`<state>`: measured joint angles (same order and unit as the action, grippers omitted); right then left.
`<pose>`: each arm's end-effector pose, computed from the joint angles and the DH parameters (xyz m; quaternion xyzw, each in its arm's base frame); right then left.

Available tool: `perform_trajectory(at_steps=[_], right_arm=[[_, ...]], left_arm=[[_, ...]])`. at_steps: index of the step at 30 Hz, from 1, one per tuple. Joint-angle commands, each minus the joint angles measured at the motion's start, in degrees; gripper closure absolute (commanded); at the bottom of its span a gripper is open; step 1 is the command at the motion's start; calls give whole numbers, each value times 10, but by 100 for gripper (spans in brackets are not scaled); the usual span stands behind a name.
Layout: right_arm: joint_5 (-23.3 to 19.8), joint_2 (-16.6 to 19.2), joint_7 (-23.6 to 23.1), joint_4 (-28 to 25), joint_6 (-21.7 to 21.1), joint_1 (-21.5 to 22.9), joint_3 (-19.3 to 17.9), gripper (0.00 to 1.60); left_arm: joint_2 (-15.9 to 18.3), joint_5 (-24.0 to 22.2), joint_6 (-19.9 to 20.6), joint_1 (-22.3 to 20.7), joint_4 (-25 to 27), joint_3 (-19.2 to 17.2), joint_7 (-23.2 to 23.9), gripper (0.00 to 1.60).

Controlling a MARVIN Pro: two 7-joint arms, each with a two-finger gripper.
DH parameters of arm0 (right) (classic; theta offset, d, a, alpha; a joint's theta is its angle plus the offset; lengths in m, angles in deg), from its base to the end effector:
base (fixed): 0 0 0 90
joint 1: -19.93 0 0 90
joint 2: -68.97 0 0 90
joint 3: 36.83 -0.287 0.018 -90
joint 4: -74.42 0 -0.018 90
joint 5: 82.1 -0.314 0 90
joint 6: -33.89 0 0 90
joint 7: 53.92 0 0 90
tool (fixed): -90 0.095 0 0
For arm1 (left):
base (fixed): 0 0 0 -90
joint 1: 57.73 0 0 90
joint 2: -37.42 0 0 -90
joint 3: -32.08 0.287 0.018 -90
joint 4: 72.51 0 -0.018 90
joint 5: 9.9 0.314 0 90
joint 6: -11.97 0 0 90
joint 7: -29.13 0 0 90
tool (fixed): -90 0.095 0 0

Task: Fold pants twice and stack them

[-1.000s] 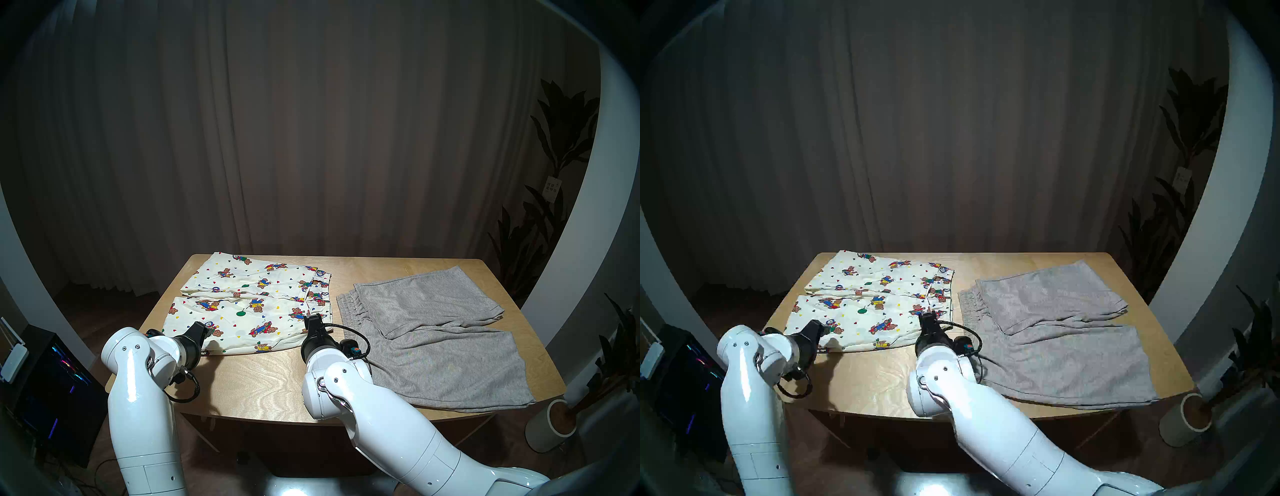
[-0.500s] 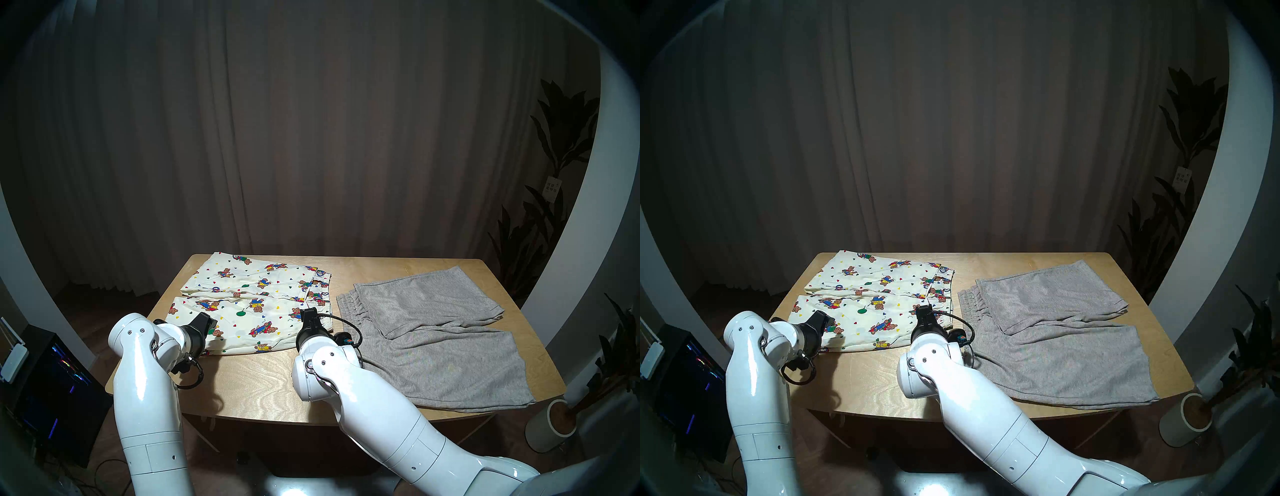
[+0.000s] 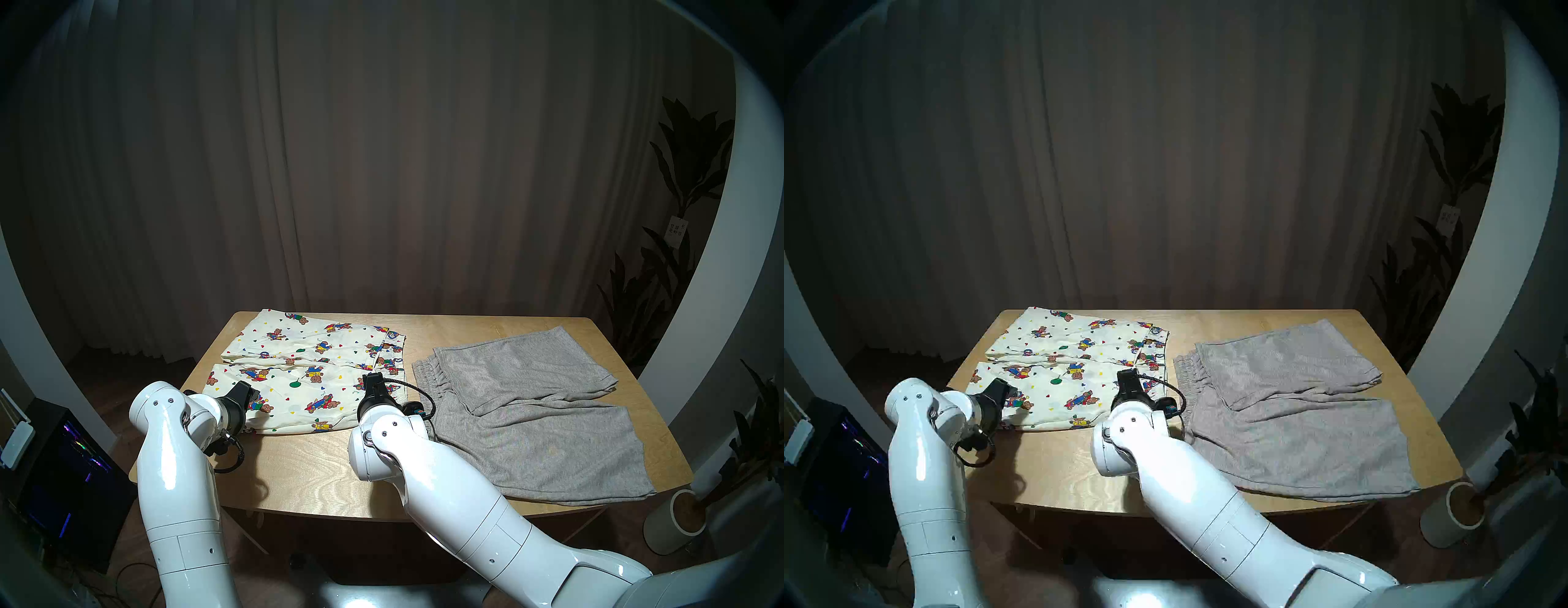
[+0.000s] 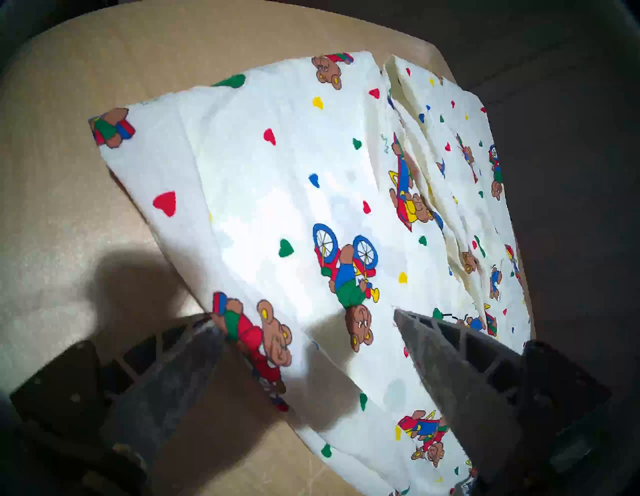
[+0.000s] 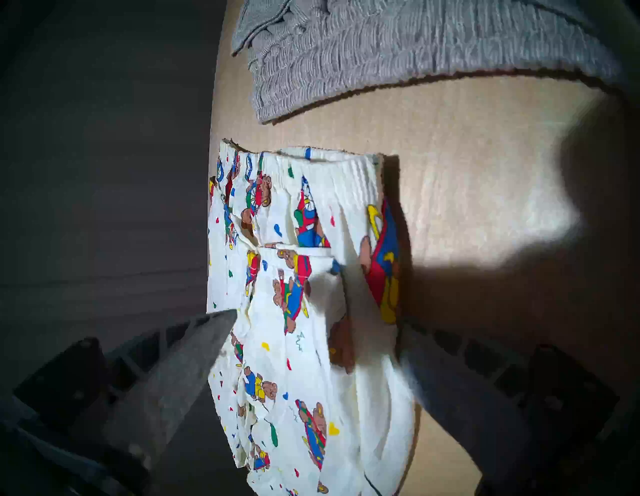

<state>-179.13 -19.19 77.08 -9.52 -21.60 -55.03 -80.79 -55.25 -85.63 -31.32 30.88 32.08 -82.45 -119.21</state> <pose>0.3861 0.2376 -0.3297 -0.6906 0.5600 -0.3057 0.3407 0.3607 0.1303 -0.2990 0.7984 0.5064 0.2902 0.1481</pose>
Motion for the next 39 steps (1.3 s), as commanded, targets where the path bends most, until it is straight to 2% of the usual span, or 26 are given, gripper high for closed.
perform_trajectory(at_steps=[1,13,23,27,28,33,34,35,36,37,38,39], right_arm=[[-6,-9,-10,22,0,-4,2,0],[-16,-12,-32,46,0,0,0,0],[-21,-12,-35,54,-2,4,0,16],[-22,-11,-35,55,-3,5,0,42],[-22,-10,-35,55,-4,6,0,75],[-24,-9,-37,55,-6,7,-1,89],[-25,-9,-41,56,-8,7,0,93],[-26,-9,-40,57,-8,8,-1,105],[-26,-9,-41,57,-9,8,0,114],[-26,-9,-42,58,-9,8,0,119],[-26,-9,-42,58,-9,9,0,134],[-27,-8,-42,57,-9,9,0,143]], left_arm=[[-6,8,3,1,1,-9,-61,0],[1,48,-25,12,-25,-7,15,0],[10,56,-36,-3,-62,-3,24,0],[12,57,-40,-4,-66,-1,31,0],[13,58,-41,-4,-67,0,32,0],[12,58,-44,-4,-68,1,33,18],[12,59,-44,-5,-70,1,33,25],[12,58,-44,-6,-71,2,33,50],[12,58,-45,-6,-71,2,33,65],[12,58,-45,-7,-72,2,33,70],[12,58,-46,-7,-72,2,33,87],[11,58,-47,-7,-72,3,35,92]])
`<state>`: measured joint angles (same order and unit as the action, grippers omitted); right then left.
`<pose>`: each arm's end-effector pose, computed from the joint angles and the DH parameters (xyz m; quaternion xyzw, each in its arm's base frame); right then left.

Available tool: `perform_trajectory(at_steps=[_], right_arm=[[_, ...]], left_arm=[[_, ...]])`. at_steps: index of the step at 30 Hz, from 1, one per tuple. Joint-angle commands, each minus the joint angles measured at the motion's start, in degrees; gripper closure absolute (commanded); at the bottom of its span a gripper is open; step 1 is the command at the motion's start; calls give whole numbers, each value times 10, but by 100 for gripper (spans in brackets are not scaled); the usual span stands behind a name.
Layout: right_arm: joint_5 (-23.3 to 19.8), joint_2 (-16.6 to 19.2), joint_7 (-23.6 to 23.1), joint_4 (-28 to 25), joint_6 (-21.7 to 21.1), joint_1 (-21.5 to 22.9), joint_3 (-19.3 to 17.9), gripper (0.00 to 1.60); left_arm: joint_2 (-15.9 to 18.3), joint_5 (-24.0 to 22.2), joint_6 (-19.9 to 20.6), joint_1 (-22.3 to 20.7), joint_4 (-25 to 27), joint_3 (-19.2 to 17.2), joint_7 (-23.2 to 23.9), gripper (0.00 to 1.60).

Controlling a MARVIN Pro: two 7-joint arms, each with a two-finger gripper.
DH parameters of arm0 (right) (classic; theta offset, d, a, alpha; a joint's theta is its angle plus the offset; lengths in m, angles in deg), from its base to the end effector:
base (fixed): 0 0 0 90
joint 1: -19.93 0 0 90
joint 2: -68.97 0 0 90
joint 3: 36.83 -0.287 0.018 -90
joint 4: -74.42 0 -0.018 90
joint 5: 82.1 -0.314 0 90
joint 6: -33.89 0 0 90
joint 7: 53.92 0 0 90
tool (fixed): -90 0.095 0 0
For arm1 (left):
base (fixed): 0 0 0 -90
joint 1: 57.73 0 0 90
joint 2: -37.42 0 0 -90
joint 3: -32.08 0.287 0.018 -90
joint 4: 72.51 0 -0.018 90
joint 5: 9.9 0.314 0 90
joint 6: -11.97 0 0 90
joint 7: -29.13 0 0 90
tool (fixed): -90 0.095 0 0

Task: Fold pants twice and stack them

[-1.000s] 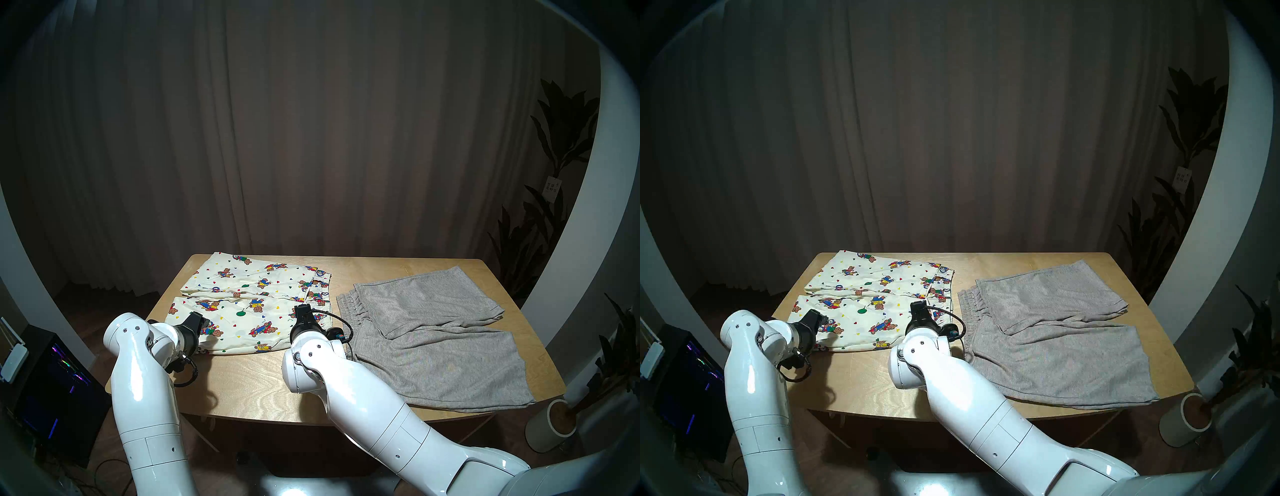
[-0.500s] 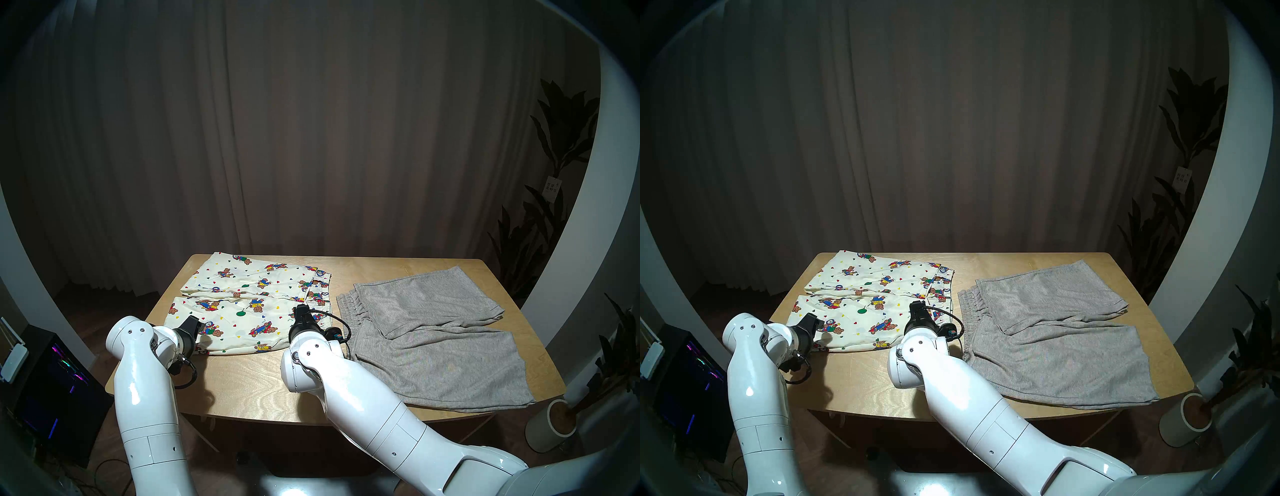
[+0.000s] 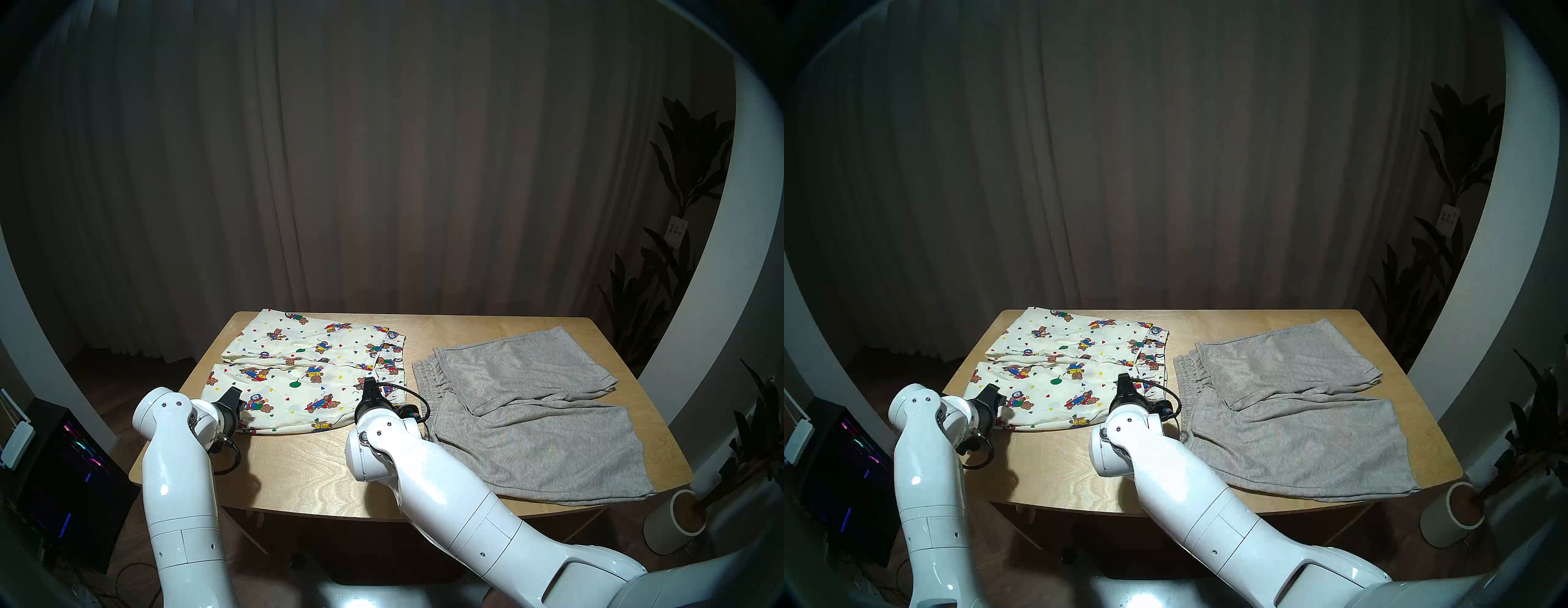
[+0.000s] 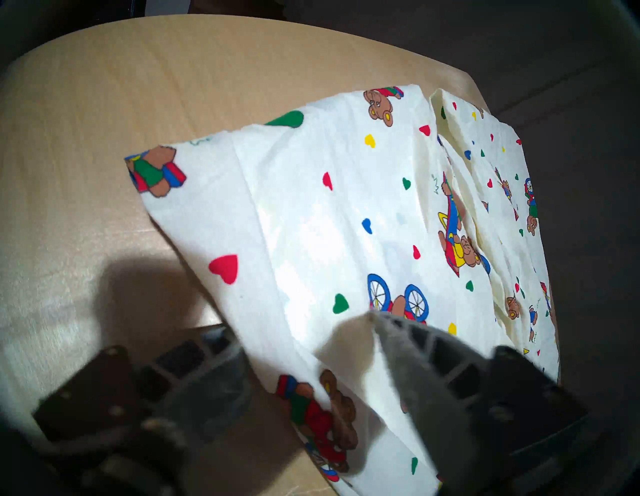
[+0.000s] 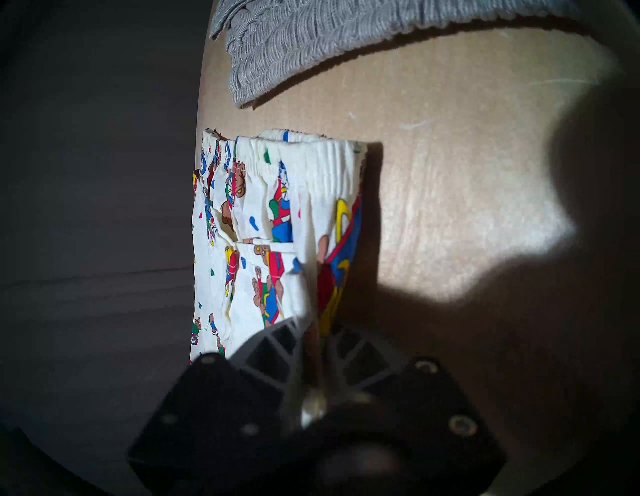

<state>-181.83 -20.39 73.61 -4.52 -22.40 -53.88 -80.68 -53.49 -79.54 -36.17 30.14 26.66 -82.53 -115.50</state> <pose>0.3926 0.2415 -0.3469 -0.6942 0.5606 -0.2985 0.3387 0.3652 0.1482 -0.3215 0.7860 0.5313 0.2983 0.1046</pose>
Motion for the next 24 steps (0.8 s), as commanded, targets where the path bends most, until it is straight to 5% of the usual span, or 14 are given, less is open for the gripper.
perform_trajectory(at_steps=[1,6,9,24], right_arm=[[0,5,-9,6,-2,-2,-1,160],[1,15,-1,-16,-2,-6,1,160],[2,26,7,-36,-1,-11,4,160],[-4,84,50,-143,-17,-49,3,160]], left_arm=[[-6,-2,0,0,-18,4,-2,100],[-9,-2,-4,1,-12,8,3,124],[-11,-3,-5,2,-5,9,2,160],[-20,-25,-22,44,51,29,-10,160]])
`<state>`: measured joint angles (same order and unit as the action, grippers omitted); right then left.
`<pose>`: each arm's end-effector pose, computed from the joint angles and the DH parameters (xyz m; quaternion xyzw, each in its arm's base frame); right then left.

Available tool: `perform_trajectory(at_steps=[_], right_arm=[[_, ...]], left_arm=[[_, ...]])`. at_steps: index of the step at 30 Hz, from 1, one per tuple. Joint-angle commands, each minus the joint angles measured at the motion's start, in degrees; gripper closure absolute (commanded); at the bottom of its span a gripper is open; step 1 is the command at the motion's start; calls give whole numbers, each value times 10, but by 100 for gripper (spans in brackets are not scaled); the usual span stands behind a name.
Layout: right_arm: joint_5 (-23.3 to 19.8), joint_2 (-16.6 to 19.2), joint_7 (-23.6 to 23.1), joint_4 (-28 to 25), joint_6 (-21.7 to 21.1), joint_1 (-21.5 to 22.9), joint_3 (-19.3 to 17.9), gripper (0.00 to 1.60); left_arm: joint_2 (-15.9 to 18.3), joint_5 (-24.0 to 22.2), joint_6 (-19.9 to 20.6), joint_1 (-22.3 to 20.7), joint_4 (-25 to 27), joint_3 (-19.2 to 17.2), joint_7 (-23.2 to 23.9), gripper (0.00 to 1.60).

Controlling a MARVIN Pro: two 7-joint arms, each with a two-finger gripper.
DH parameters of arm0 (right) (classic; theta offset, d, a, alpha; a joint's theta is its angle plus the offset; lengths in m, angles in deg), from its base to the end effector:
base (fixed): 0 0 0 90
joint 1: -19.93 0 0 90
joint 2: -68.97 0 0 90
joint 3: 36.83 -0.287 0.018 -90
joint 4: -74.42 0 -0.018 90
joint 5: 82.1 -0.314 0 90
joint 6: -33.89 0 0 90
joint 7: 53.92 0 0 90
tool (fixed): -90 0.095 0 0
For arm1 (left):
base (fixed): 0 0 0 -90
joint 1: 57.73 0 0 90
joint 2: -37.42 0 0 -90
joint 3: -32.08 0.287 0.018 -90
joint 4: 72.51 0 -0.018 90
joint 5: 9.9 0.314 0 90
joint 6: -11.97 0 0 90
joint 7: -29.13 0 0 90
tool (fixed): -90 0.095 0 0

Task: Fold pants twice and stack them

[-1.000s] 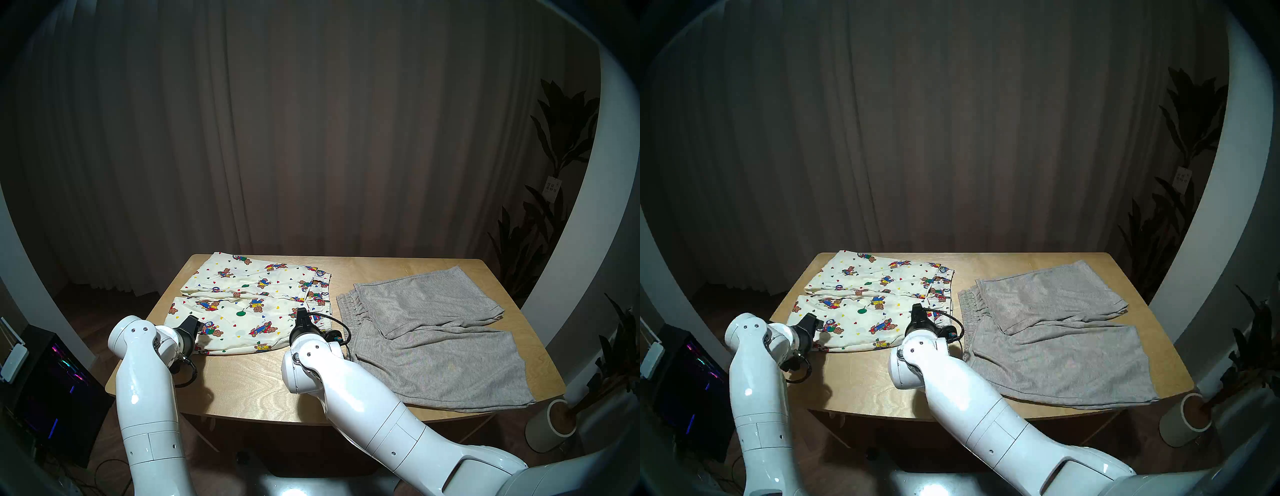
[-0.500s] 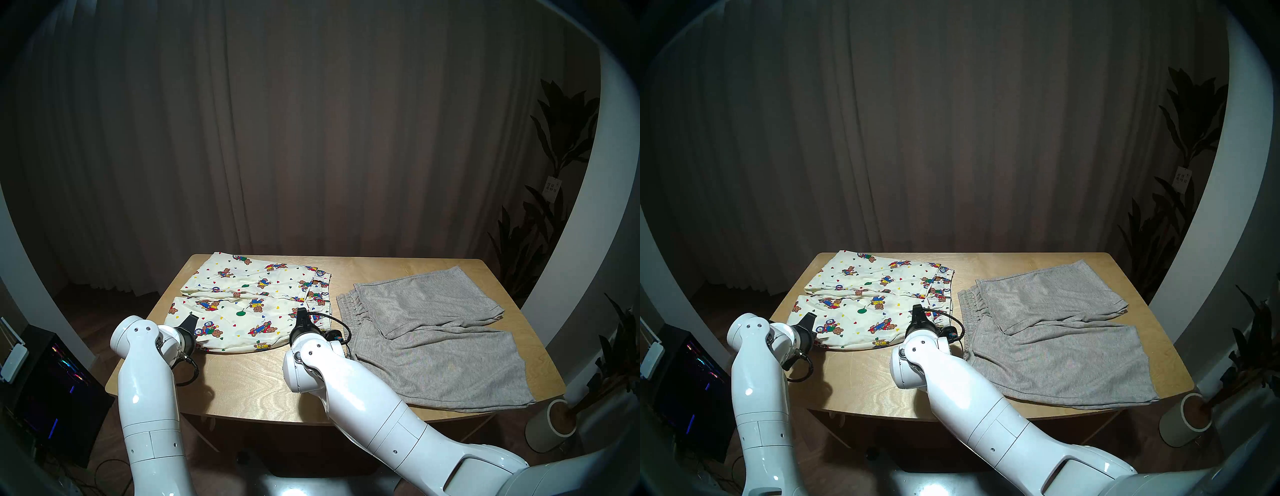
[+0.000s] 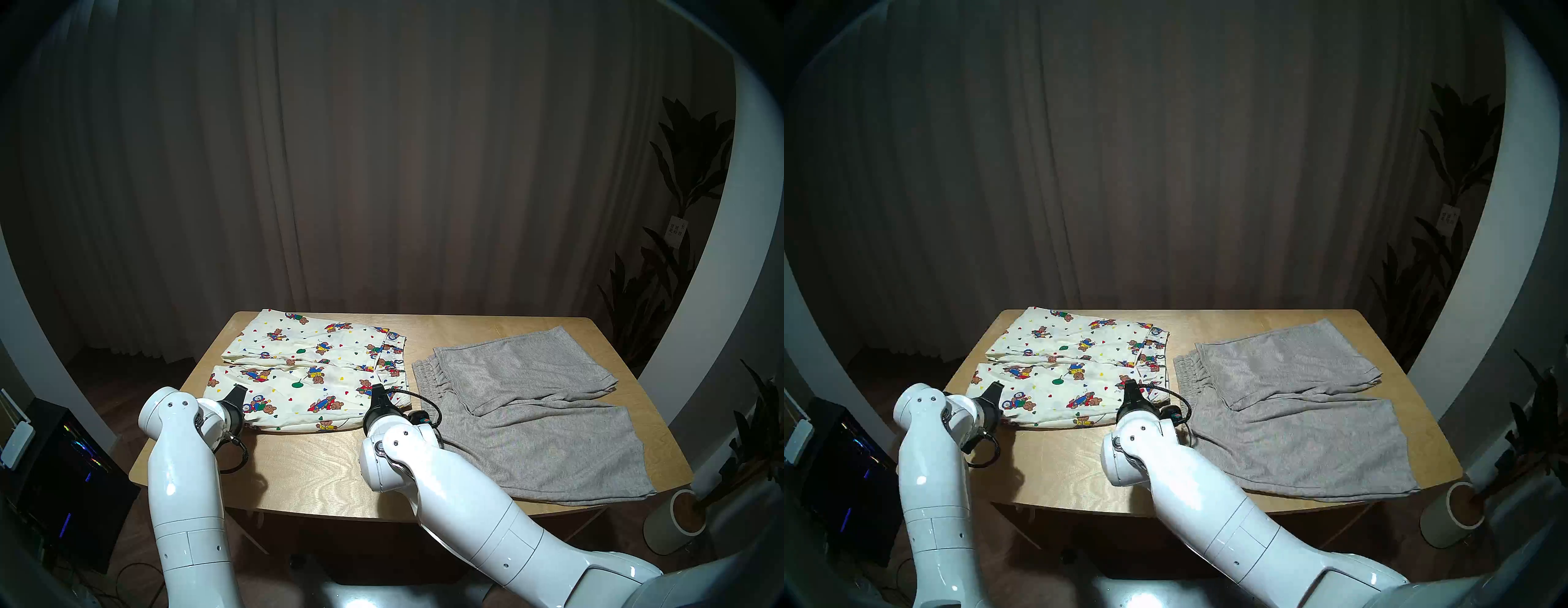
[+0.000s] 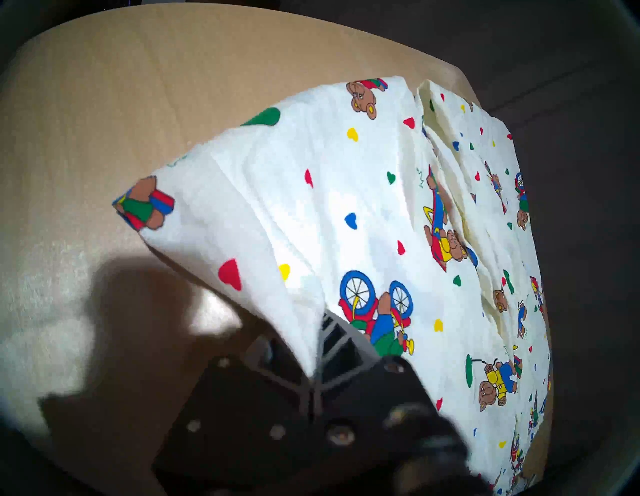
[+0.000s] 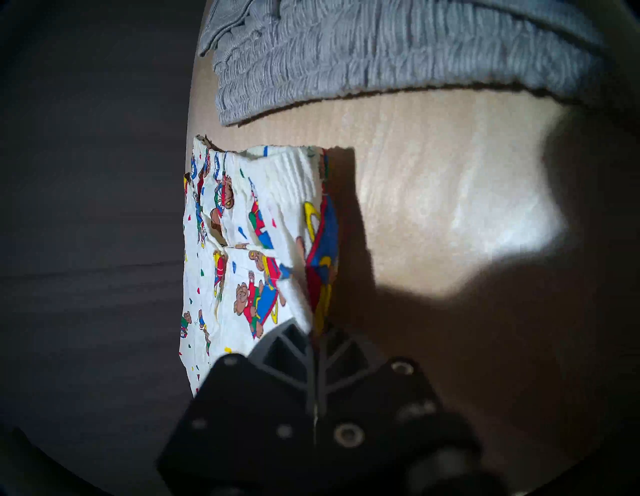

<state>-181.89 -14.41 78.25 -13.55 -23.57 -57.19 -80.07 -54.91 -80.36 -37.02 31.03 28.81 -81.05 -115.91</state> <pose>0.3705 0.2181 -0.3414 -0.7109 0.5510 -0.2850 0.3312 0.3653 0.1317 -0.3164 0.7843 0.5285 0.3016 0.1207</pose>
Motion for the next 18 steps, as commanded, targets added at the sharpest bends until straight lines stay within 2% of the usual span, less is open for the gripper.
perform_trajectory(at_steps=[1,11,18], right_arm=[[-3,27,6,-59,-6,-18,-3,160],[-2,61,32,-122,-24,-34,-3,160],[-5,83,48,-162,-41,-47,1,160]], left_arm=[[-4,-23,-19,42,36,17,-9,160],[-12,-47,-66,115,123,25,-27,160],[-23,-46,-75,148,157,16,-24,160]])
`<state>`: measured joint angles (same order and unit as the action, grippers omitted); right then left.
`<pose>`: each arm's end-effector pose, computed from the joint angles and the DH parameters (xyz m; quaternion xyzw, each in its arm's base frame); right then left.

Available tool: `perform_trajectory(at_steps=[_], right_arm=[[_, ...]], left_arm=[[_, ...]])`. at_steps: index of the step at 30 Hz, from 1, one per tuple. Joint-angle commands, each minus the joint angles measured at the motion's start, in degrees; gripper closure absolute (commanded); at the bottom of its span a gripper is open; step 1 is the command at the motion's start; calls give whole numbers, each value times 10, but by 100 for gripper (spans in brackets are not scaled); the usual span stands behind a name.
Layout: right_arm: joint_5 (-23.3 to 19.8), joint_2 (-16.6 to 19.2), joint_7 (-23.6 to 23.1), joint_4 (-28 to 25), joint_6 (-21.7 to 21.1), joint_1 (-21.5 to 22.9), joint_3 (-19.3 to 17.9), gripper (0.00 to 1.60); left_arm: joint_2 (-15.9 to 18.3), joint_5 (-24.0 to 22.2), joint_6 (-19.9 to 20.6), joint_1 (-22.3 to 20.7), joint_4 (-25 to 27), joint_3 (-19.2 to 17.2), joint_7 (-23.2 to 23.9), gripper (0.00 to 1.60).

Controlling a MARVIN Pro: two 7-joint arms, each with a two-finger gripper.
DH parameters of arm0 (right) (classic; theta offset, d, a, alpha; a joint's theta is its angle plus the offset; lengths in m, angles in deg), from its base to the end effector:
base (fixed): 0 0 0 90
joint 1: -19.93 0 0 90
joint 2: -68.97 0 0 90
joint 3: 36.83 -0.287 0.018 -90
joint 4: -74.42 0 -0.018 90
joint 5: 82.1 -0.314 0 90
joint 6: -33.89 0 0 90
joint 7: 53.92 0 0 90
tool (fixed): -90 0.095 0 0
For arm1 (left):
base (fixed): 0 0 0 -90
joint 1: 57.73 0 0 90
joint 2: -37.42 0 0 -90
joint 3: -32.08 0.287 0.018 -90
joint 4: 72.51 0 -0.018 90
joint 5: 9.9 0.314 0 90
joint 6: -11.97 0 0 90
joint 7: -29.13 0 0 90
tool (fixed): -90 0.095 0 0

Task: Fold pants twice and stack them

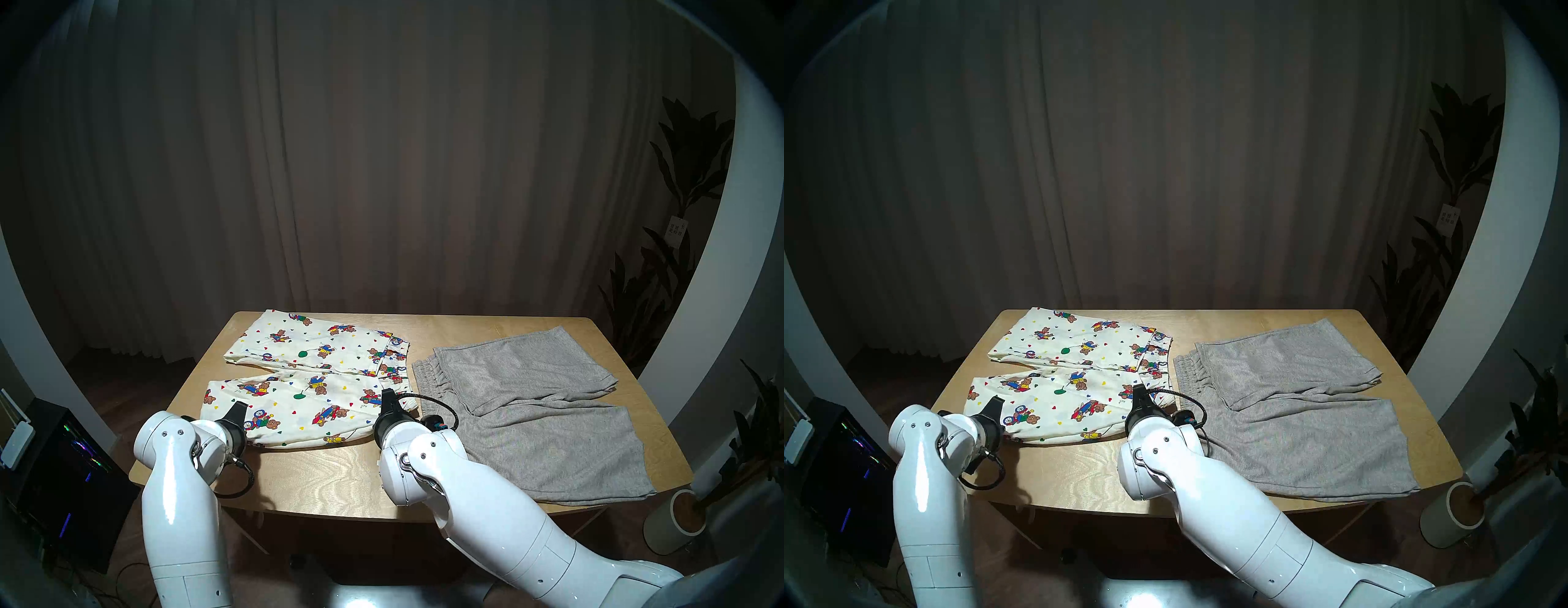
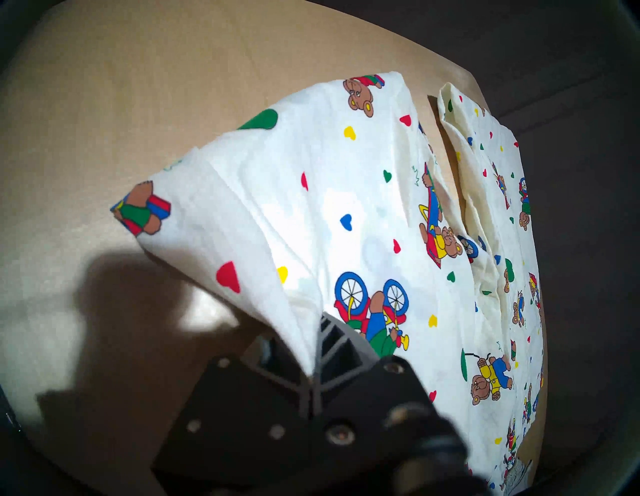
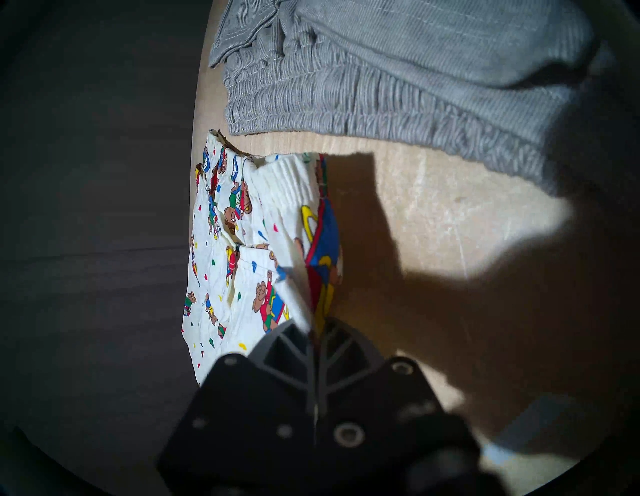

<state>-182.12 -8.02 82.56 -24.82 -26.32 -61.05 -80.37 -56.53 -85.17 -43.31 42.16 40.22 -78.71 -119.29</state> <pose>0.3438 0.1966 -0.3216 -0.7299 0.5285 -0.2687 0.3402 0.3137 0.1132 -0.3122 0.7622 0.5602 0.3007 0.1219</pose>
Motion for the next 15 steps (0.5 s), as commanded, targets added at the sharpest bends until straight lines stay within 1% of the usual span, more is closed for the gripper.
perform_trajectory(at_steps=[1,5,12,13,15], right_arm=[[-2,22,7,-55,-15,-10,5,160],[-2,30,11,-74,-21,-15,7,160],[-8,39,27,-92,-28,-18,3,160],[-10,41,30,-95,-30,-19,3,160],[-20,42,54,-106,-31,-18,-3,160]], left_arm=[[-8,3,-14,40,46,-8,12,160],[-11,4,-16,50,56,-11,18,160],[-11,6,-15,63,66,-14,27,160],[-12,6,-15,64,67,-14,27,160],[-12,7,-14,65,71,-15,27,160]])
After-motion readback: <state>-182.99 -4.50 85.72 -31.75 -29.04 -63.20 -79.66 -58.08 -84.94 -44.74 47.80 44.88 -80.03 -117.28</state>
